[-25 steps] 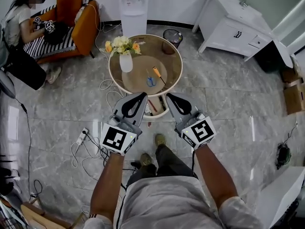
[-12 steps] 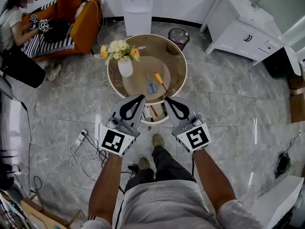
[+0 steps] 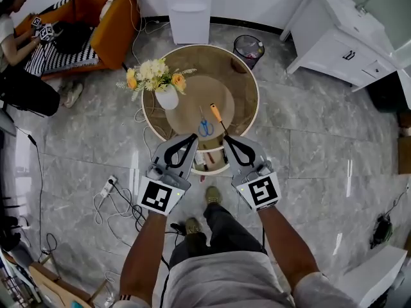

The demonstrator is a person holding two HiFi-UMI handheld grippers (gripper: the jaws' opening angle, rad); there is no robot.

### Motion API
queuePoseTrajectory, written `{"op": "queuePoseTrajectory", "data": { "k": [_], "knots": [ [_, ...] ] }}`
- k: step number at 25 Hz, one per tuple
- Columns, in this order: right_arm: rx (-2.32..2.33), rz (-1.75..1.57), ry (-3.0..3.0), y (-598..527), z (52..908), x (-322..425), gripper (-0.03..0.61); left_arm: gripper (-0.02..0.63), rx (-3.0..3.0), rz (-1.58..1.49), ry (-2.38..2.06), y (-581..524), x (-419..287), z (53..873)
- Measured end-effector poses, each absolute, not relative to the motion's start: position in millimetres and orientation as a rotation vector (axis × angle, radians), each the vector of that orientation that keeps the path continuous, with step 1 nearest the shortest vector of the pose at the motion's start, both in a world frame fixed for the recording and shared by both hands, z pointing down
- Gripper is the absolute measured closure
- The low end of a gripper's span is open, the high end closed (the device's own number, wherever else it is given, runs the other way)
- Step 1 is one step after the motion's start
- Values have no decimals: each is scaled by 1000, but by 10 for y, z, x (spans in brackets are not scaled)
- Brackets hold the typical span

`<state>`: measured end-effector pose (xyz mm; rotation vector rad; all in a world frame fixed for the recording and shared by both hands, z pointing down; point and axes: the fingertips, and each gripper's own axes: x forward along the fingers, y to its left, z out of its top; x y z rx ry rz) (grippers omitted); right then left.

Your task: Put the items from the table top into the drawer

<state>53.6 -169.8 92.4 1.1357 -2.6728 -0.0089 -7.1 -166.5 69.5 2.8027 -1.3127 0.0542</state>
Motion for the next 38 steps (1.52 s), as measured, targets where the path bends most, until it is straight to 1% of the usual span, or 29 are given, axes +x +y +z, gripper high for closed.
{"op": "queuePoseTrajectory", "data": {
  "k": [13,27,32,38],
  "knots": [
    [1149,50,-2580,-2256,1901,759,577,614,2748,106,-1330,-2120,-13,1395],
    [1090,94,-2506,-2593,2759,754,577,614,2712,124,-1331,-2386,41,2108],
    [1080,126,-2474,-2679,3067,760,561,614,2694,125,-1333,-2469,31,2332],
    [1059,152,-2426,-2797,3439,751,525,614,2684,137,-1337,-2553,2,2537]
  ]
}}
